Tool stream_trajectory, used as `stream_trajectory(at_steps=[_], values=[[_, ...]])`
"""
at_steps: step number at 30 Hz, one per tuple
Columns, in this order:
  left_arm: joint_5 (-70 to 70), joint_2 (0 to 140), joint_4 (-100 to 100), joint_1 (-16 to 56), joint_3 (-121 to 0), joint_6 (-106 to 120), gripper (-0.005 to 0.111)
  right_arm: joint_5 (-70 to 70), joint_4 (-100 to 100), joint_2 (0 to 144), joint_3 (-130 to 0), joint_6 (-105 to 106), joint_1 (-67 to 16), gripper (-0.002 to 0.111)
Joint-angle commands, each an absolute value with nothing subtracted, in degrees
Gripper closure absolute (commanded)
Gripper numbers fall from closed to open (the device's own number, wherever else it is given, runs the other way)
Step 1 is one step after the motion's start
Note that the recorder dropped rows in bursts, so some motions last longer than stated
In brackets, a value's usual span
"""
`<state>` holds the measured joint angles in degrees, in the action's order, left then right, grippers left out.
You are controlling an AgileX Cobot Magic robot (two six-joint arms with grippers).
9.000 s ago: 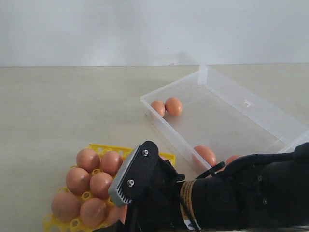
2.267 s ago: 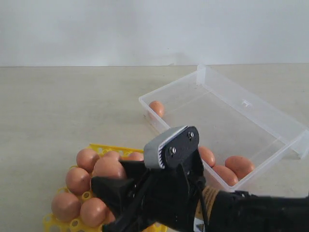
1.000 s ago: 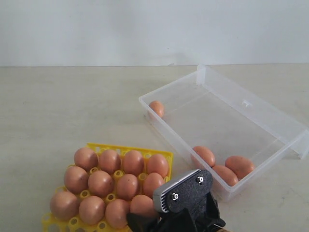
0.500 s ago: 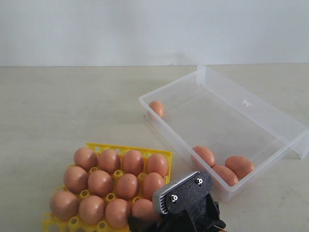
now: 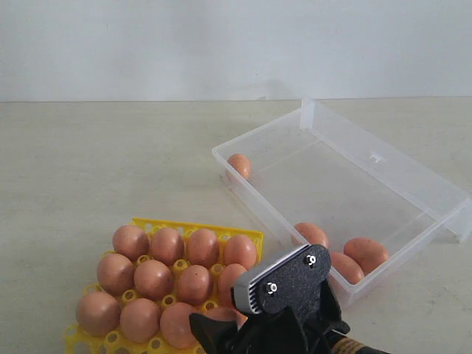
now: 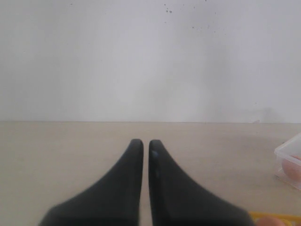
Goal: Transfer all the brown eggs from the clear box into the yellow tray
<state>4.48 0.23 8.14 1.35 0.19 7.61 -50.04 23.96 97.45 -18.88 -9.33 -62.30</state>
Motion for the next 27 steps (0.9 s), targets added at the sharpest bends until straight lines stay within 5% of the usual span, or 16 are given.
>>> stream_trajectory(at_steps=[1, 13, 15, 19, 27], values=[[4.3, 0.0, 8.3, 1.3, 0.0, 7.2, 0.103, -51.5, 25.1, 93.7, -18.5, -7.0, -62.5, 0.058], [4.3, 0.0, 8.3, 1.3, 0.0, 7.2, 0.103, -63.3, 36.8, 76.8, -18.5, 8.4, -62.5, 0.059], [4.2, 0.0, 8.3, 1.3, 0.0, 7.2, 0.103, -63.3, 43.0, 72.2, -18.5, 12.1, -62.5, 0.068], [4.2, 0.0, 8.3, 1.3, 0.0, 7.2, 0.103, -55.5, 61.7, 64.9, -18.5, 31.2, -62.5, 0.106], [4.2, 0.0, 8.3, 1.3, 0.0, 7.2, 0.103, -30.8, 98.8, 63.1, -18.5, 60.6, -62.1, 0.108]])
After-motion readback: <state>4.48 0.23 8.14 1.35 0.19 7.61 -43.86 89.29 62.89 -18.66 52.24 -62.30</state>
